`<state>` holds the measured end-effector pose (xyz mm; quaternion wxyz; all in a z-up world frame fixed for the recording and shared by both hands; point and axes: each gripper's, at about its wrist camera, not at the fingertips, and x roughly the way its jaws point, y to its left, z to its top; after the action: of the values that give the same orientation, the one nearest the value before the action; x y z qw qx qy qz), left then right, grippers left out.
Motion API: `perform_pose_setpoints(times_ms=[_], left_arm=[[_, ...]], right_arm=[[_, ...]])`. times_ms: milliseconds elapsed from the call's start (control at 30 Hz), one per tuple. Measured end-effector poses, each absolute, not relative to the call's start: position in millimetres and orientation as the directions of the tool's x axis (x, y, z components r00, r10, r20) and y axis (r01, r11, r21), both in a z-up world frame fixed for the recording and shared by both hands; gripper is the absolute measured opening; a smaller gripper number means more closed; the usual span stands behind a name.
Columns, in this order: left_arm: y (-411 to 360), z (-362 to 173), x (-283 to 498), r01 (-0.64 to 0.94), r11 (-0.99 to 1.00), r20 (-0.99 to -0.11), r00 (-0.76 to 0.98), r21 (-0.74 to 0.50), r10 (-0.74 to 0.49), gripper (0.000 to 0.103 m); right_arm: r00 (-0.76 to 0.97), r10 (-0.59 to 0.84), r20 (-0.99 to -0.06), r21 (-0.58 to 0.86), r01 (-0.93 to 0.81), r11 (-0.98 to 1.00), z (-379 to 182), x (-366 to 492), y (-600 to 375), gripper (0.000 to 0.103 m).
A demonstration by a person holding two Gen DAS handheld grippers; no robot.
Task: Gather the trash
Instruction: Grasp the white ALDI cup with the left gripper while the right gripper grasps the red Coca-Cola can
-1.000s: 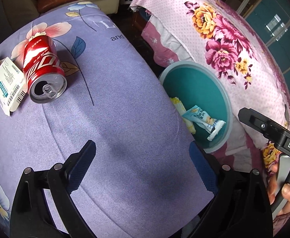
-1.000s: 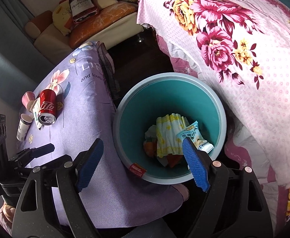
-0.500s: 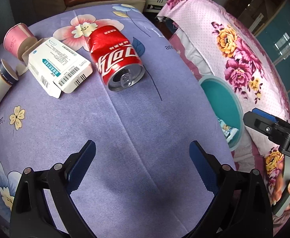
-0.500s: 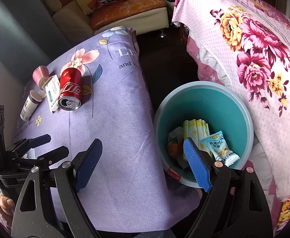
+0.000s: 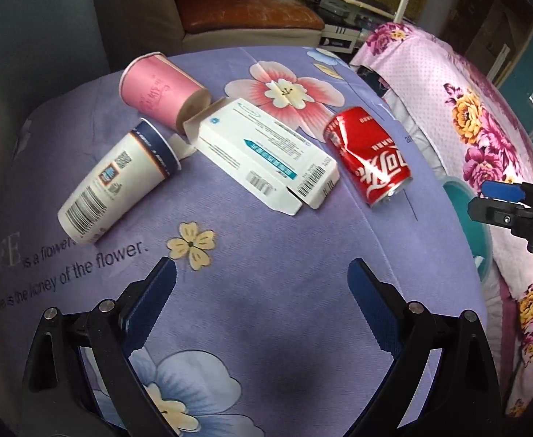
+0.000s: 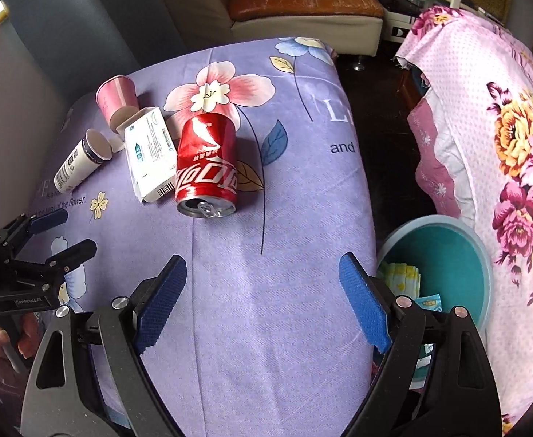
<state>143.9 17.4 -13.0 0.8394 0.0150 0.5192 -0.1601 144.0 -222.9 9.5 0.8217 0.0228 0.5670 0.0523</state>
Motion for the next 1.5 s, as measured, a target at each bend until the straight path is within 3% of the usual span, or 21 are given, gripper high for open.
perform_pose_setpoints(times_ms=[233,467,833,967,1033,1067,1100,1500], left_arm=[[71.5,0.8,183.0,0.268,0.962,-0.861,0.477,-0.047,-0.175,0.095],[96.0,-18.4,218.8,0.307,0.951,-0.886,0.448,0.029,-0.117,0.095],[94.7,-51.2,245.3,0.333,0.942,-0.917,0.366,-0.031,-0.16,0.094],[91.4,-58.9,245.4,0.322,0.946,-0.92,0.359,-0.034,-0.156,0.065],[88.9,-60.4,243.0,0.309,0.951,-0.918,0.369,-0.026,-0.145,0.058],[87.4,-60.5,240.8,0.301,0.953,-0.917,0.372,-0.03,-0.146,0.056],[86.3,-60.1,238.4,0.293,0.955,-0.916,0.371,-0.039,-0.151,0.055],[76.0,-52.9,188.9,0.2,0.963,-0.9,0.36,-0.181,-0.244,0.051]], right_arm=[[0.274,0.131,-0.953,0.104,-0.111,0.988,-3.2,203.0,-193.0,0.082],[0.202,0.17,-0.965,0.149,-0.114,0.982,-24.4,240.4,-185.9,0.082],[0.166,0.235,-0.958,0.223,-0.087,0.971,-52.7,259.5,-191.0,0.081],[0.16,0.259,-0.953,0.248,-0.083,0.965,-60.4,261.4,-192.3,0.071],[0.166,0.275,-0.947,0.265,-0.078,0.961,-63.2,261.0,-192.9,0.062],[0.171,0.284,-0.943,0.275,-0.075,0.958,-64.5,259.9,-193.0,0.053],[0.184,0.285,-0.941,0.276,-0.074,0.958,-64.7,257.6,-192.2,0.052],[0.344,0.265,-0.901,0.255,-0.075,0.964,-38.0,195.1,-193.5,0.052]])
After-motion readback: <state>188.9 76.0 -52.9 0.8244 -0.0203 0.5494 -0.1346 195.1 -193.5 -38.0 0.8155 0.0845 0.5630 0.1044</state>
